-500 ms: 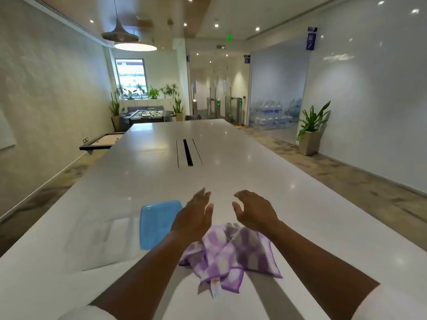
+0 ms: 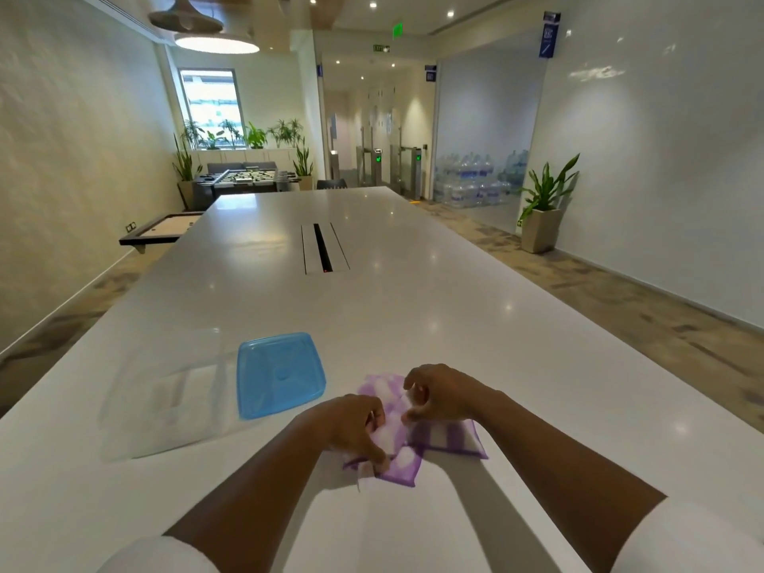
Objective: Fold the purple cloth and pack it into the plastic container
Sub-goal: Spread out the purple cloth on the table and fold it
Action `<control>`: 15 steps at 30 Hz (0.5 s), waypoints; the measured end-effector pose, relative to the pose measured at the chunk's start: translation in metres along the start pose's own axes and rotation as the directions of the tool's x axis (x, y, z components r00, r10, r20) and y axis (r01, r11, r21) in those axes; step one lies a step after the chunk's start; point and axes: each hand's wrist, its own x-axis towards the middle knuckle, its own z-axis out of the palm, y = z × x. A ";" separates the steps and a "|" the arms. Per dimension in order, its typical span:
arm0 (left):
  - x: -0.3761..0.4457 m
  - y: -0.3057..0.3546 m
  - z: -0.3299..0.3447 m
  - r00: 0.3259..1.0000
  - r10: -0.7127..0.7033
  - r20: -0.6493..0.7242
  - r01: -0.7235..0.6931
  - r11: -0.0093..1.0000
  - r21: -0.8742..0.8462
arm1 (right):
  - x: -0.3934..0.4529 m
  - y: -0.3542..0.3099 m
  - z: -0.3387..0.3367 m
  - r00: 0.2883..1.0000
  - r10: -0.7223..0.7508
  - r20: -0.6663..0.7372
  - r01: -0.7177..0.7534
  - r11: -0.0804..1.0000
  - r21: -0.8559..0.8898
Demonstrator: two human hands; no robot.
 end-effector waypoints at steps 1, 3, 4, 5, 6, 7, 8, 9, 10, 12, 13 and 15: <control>-0.001 -0.001 -0.001 1.000 -0.002 -0.002 0.002 1.000 -0.003 | -0.001 0.000 0.002 1.000 0.010 0.009 -0.010 1.000 0.006; -0.001 -0.002 -0.005 1.000 -0.007 -0.029 0.006 1.000 -0.028 | -0.004 0.000 0.007 0.999 0.034 0.019 -0.034 0.999 -0.015; -0.001 -0.001 -0.009 0.999 -0.011 -0.045 0.009 0.999 -0.044 | -0.005 0.000 0.009 0.998 0.051 0.029 -0.050 0.998 -0.034; -0.001 0.000 -0.014 0.998 -0.013 -0.063 0.009 0.998 -0.056 | -0.005 -0.001 0.010 0.997 0.063 0.035 -0.061 0.997 -0.055; 0.000 0.001 -0.018 0.996 -0.009 -0.089 0.002 0.997 -0.078 | -0.005 -0.001 0.012 0.997 0.068 0.031 -0.065 0.995 -0.074; 0.001 0.002 -0.023 0.992 -0.007 -0.122 -0.007 0.994 -0.107 | -0.004 -0.001 0.014 0.998 0.066 0.019 -0.064 0.995 -0.082; 0.002 0.003 -0.028 0.987 -0.004 -0.160 -0.020 0.989 -0.148 | -0.003 0.000 0.016 0.998 0.060 0.003 -0.059 0.995 -0.080; 0.001 0.005 -0.033 0.982 -0.003 -0.190 -0.036 0.979 -0.203 | -0.002 0.000 0.017 0.999 0.051 -0.008 -0.052 0.995 -0.080; 0.001 0.007 -0.038 0.976 0.000 -0.216 -0.060 0.960 -0.272 | -0.001 0.002 0.018 0.999 0.041 -0.022 -0.043 0.995 -0.086; 0.000 0.012 -0.049 0.964 -0.007 -0.265 -0.108 0.903 -0.416 | 0.003 0.005 0.019 0.998 0.029 -0.061 -0.034 0.996 -0.088; 0.000 0.014 -0.054 0.958 -0.019 -0.288 -0.127 0.866 -0.483 | 0.006 0.007 0.018 0.995 0.026 -0.098 -0.034 0.997 -0.072; 0.001 0.017 -0.066 0.940 -0.038 -0.338 -0.168 0.812 -0.559 | 0.009 0.010 0.012 0.975 0.016 -0.221 -0.026 0.999 -0.042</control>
